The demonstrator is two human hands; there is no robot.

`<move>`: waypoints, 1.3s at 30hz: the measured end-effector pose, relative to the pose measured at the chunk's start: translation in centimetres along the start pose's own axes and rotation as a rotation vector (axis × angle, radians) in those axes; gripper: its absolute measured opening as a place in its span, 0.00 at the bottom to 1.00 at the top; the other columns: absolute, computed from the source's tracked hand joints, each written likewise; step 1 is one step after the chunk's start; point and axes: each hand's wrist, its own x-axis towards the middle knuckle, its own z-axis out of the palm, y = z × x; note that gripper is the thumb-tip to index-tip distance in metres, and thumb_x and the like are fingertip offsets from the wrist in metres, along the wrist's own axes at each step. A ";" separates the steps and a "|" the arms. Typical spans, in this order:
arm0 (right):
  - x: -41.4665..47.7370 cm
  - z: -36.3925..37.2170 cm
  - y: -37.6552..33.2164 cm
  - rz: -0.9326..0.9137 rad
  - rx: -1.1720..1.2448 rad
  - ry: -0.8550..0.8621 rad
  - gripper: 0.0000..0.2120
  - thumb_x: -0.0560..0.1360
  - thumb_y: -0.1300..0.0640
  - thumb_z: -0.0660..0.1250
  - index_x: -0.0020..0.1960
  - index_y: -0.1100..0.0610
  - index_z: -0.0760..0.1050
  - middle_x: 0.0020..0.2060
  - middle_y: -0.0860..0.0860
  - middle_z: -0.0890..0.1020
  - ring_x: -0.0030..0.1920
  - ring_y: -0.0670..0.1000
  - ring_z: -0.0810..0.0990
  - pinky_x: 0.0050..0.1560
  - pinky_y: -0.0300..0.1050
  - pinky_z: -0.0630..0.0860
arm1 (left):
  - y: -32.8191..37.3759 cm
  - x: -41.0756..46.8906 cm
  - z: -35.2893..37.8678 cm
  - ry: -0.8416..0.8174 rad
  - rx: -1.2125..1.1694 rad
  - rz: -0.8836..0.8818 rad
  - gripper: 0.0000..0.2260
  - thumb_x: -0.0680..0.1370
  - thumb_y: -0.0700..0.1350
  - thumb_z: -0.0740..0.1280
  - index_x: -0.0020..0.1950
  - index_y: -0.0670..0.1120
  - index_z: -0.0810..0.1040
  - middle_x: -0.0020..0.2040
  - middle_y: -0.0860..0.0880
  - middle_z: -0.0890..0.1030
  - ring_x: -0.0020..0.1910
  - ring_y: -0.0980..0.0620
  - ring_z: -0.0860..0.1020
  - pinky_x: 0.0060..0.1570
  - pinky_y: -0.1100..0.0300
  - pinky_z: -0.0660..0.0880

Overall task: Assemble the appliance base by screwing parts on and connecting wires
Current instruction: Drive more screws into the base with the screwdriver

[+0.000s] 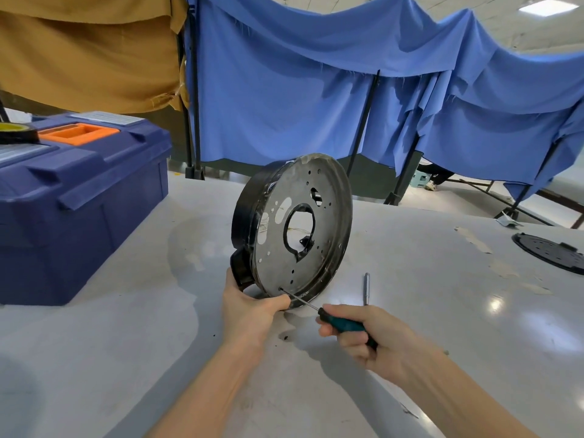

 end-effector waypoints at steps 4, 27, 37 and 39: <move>-0.3 0.1 0.3 -0.205 -0.381 0.140 0.15 0.63 0.65 0.79 0.44 0.63 0.76 0.32 0.58 0.79 0.22 0.51 0.67 0.20 0.37 0.58 | 0.0 -0.2 0.0 -0.010 0.003 -0.010 0.28 0.56 0.32 0.73 0.52 0.53 0.75 0.37 0.50 0.85 0.34 0.51 0.84 0.29 0.60 0.78; -0.5 0.5 1.6 -0.630 -0.821 0.352 0.01 0.73 0.62 0.72 0.43 0.59 0.82 0.25 0.46 0.79 0.19 0.45 0.74 0.24 0.28 0.64 | 0.2 -0.1 0.0 -0.017 0.045 0.017 0.28 0.57 0.31 0.74 0.50 0.55 0.75 0.38 0.53 0.85 0.36 0.54 0.83 0.31 0.64 0.77; -0.6 0.5 0.1 -0.194 -0.345 0.120 0.13 0.67 0.66 0.78 0.48 0.65 0.78 0.34 0.59 0.79 0.23 0.51 0.71 0.19 0.38 0.58 | 0.2 -0.3 0.0 -0.021 -0.015 0.020 0.28 0.60 0.27 0.71 0.52 0.51 0.74 0.35 0.52 0.84 0.29 0.54 0.82 0.28 0.59 0.78; -0.6 0.5 0.2 -0.352 -0.454 0.201 0.09 0.67 0.71 0.74 0.45 0.65 0.78 0.35 0.59 0.80 0.21 0.51 0.73 0.20 0.38 0.58 | 0.3 -0.3 0.0 -0.016 0.010 0.040 0.28 0.60 0.26 0.72 0.52 0.51 0.75 0.35 0.57 0.84 0.31 0.59 0.82 0.28 0.66 0.76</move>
